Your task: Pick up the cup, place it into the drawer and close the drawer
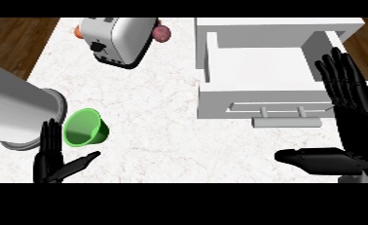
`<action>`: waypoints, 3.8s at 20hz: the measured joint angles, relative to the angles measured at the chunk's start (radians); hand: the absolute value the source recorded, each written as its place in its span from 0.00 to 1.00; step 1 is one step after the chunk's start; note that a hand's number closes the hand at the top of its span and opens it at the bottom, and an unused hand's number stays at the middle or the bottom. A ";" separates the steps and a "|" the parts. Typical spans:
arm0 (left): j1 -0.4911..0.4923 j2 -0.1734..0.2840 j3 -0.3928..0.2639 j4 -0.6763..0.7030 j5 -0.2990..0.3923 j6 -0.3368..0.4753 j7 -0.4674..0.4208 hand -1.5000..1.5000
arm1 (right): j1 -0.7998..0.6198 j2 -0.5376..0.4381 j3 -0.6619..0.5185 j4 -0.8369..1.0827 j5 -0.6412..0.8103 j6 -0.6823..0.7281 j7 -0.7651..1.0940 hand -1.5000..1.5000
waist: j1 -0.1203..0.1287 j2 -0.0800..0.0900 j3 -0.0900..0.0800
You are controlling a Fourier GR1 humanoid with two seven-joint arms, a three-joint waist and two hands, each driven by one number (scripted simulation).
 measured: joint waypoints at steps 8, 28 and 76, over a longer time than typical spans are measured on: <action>-0.033 0.007 0.000 0.040 0.003 -0.033 -0.002 0.00 | -0.019 -0.004 -0.008 0.028 -0.002 0.006 -0.003 0.00 | -0.002 0.002 -0.001; -0.128 -0.055 -0.018 0.007 0.035 -0.206 0.045 1.00 | -0.036 0.002 -0.005 0.054 -0.002 0.008 0.002 0.00 | -0.010 0.007 -0.013; -0.684 -0.256 -0.422 -0.674 -0.008 0.202 0.688 1.00 | 0.019 -0.041 -0.093 0.060 -0.061 0.064 -0.038 0.00 | -0.009 0.001 -0.010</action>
